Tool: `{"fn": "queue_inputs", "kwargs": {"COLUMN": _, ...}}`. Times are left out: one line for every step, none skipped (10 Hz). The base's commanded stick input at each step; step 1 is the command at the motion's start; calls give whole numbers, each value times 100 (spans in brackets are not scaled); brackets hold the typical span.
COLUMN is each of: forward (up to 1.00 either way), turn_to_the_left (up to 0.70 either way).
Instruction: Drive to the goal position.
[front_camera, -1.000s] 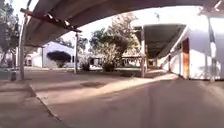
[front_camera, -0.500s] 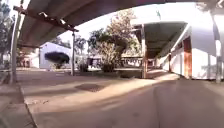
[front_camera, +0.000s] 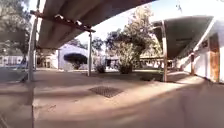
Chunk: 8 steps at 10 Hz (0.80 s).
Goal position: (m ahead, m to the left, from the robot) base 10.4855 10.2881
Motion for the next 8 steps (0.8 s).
{"fn": "queue_inputs", "kwargs": {"forward": 70, "turn_to_the_left": 0}}
{"fn": "queue_inputs", "kwargs": {"forward": 70, "turn_to_the_left": 0}}
{"fn": "queue_inputs", "kwargs": {"forward": 70, "turn_to_the_left": 0}}
{"fn": "queue_inputs", "kwargs": {"forward": 70, "turn_to_the_left": 0}}
{"fn": "queue_inputs", "kwargs": {"forward": 70, "turn_to_the_left": 35}}
{"fn": "queue_inputs", "kwargs": {"forward": 70, "turn_to_the_left": 35}}
{"fn": "queue_inputs", "kwargs": {"forward": 70, "turn_to_the_left": 35}}
{"fn": "queue_inputs", "kwargs": {"forward": 70, "turn_to_the_left": 35}}
